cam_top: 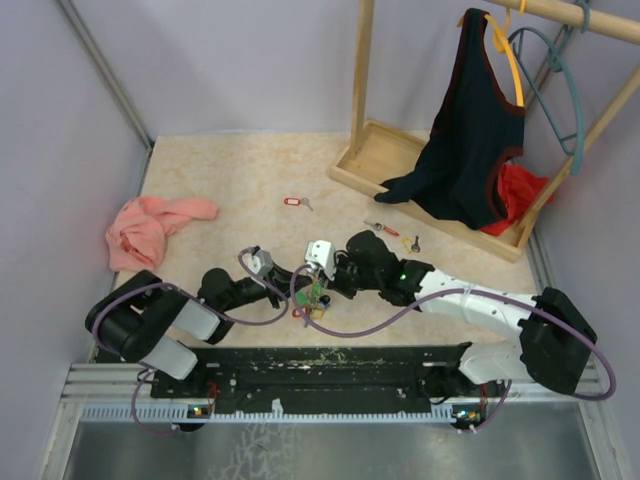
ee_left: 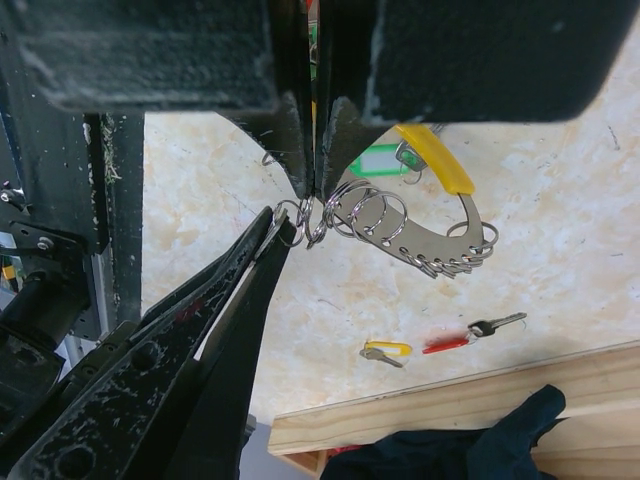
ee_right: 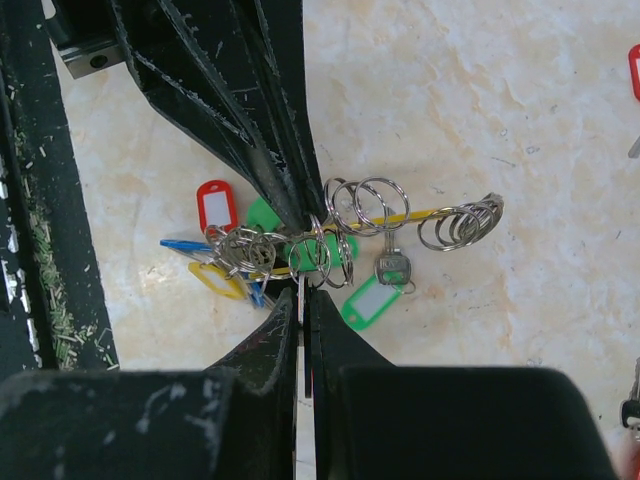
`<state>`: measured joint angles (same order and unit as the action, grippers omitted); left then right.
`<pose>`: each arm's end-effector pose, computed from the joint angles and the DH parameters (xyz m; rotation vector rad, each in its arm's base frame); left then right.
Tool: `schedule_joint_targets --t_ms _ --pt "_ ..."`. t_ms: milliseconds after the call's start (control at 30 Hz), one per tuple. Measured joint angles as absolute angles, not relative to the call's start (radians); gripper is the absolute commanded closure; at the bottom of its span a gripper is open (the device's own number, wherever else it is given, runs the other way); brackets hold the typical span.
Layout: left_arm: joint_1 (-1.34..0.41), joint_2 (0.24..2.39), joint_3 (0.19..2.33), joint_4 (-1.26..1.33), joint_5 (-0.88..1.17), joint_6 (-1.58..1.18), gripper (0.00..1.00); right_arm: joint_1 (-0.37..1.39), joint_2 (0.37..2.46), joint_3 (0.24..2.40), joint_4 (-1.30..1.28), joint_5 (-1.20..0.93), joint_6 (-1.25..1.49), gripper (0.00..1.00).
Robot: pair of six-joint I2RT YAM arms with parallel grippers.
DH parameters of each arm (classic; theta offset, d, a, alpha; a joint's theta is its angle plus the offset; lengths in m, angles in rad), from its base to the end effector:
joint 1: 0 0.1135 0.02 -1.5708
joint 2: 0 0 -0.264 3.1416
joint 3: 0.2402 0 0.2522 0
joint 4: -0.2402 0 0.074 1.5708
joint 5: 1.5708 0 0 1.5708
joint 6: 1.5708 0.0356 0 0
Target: Put the keys on the keyring
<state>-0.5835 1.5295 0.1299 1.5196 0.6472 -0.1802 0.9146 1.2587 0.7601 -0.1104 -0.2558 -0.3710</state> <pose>0.1648 -0.1345 0.1584 0.8395 1.3292 -1.0756 0.1586 0.2208 0.2383 -1.4451 1.6820 0.5840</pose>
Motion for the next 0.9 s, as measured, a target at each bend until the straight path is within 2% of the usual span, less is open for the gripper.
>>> schedule_joint_targets --t_ms 533,900 --pt "-0.595 1.515 0.123 1.519 0.627 -0.157 1.0 0.915 1.332 0.764 -0.122 -0.226 -0.328 1.0" --pt "-0.621 1.515 0.123 1.52 0.614 -0.134 1.0 0.915 1.394 0.873 -0.215 -0.279 -0.328 1.0"
